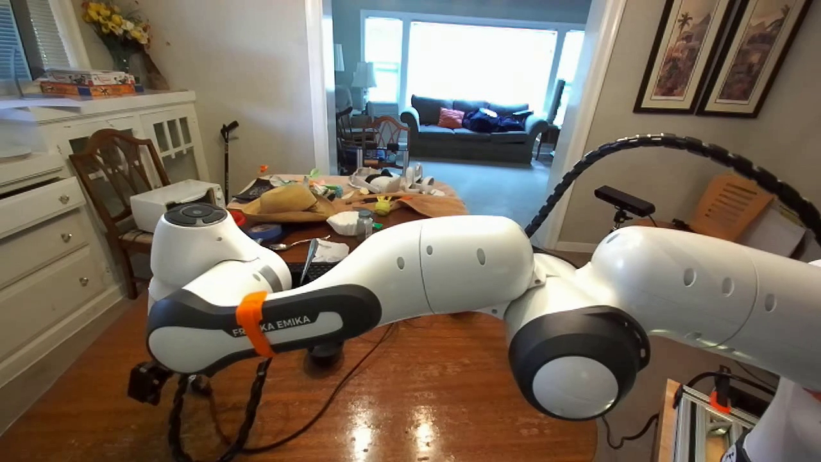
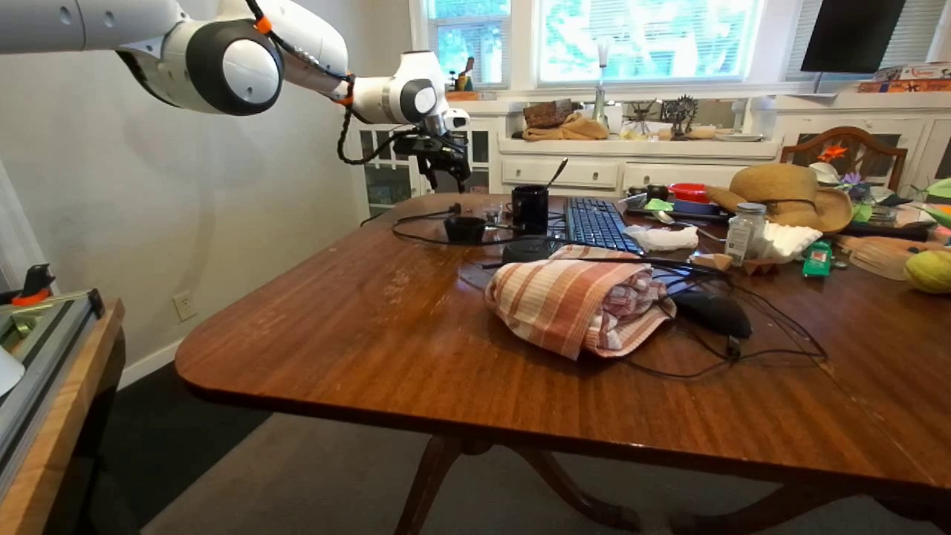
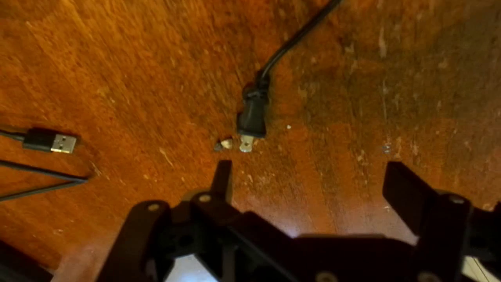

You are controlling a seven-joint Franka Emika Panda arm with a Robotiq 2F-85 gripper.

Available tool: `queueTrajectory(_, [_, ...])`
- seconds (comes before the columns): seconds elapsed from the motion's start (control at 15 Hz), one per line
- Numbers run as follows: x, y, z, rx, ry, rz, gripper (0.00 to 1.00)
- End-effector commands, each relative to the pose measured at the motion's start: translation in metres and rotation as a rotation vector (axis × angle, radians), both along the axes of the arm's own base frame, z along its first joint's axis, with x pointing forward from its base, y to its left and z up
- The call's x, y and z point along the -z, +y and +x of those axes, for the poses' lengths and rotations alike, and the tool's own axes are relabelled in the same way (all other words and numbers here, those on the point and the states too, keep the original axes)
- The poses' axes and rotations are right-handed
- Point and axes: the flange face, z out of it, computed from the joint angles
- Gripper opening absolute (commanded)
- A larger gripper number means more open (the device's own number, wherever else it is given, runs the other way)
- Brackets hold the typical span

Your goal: Move the black cable on the speaker to the left

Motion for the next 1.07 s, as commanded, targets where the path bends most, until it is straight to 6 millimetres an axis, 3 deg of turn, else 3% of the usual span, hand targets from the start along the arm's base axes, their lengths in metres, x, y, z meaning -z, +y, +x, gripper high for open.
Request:
queueTrajectory(0.0, [-0.032,-0.001,0.003,-0.028,-0.017,-0.022,1.00])
queueTrajectory(0.47, [-0.097,-0.029,0.023,-0.070,-0.108,0.018,1.00])
queueTrajectory(1.0, [-0.146,-0.053,0.035,-0.052,-0.172,0.066,1.00])
